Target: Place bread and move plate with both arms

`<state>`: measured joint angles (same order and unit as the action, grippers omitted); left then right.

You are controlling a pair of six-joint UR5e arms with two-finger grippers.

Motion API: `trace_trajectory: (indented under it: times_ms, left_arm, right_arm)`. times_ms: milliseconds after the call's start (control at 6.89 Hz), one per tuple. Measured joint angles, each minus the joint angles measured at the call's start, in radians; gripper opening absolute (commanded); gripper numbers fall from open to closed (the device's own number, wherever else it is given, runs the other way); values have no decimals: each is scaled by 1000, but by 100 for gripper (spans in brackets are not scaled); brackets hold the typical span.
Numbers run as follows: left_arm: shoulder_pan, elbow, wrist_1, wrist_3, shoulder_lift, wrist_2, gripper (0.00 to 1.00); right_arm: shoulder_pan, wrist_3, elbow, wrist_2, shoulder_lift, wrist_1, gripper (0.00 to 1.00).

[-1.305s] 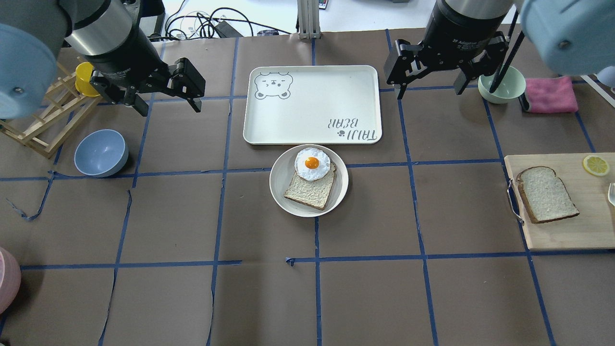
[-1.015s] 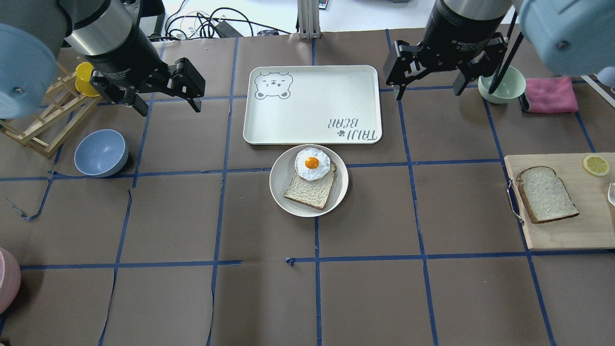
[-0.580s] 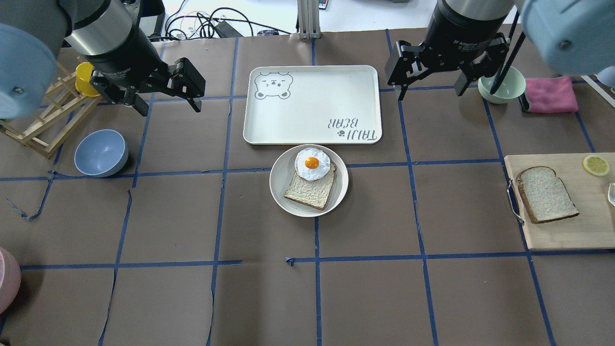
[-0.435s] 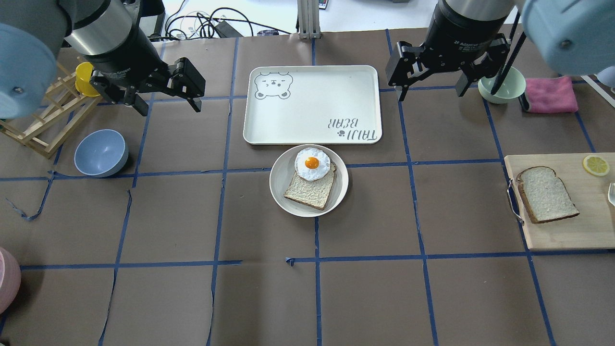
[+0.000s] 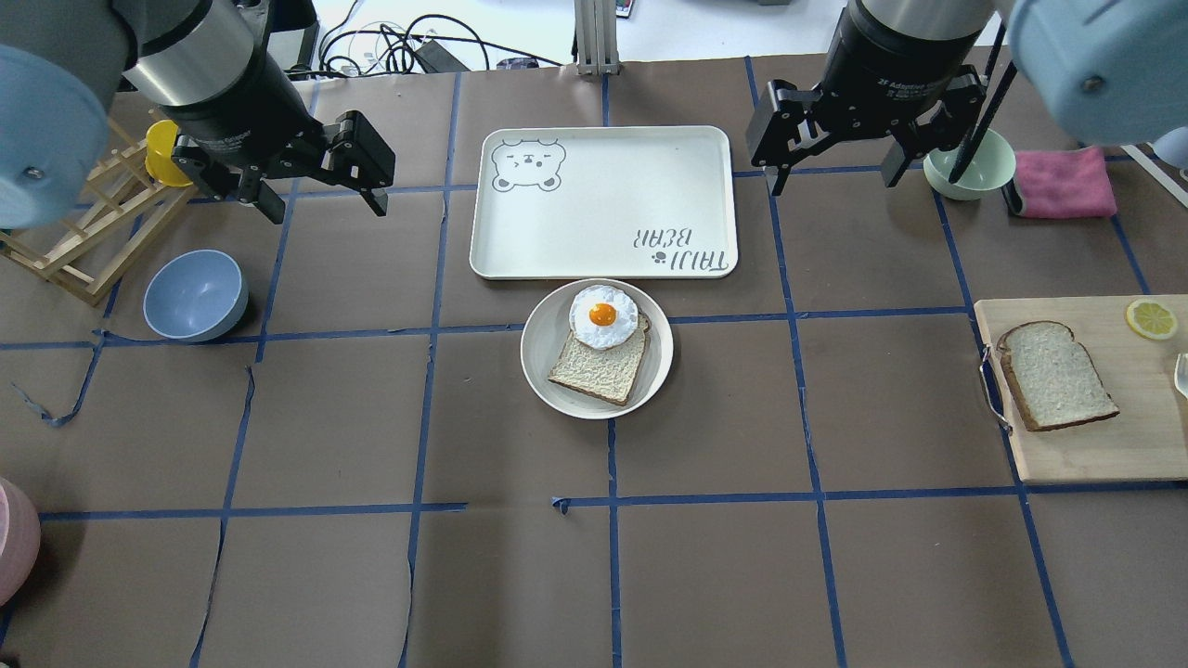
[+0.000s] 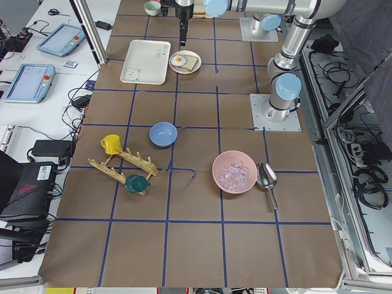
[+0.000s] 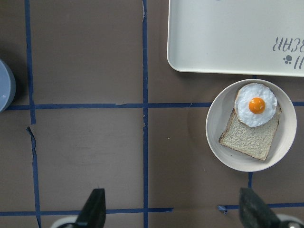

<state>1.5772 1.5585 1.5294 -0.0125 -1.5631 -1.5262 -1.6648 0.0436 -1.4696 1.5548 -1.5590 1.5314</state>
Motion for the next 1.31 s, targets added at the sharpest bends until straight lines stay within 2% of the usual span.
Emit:
trace_trajectory:
  times_ms: [1305]
  left_arm:
    - [1, 0, 0, 0, 0, 0, 100]
  right_arm:
    - [29, -28, -9, -4, 4, 16, 100]
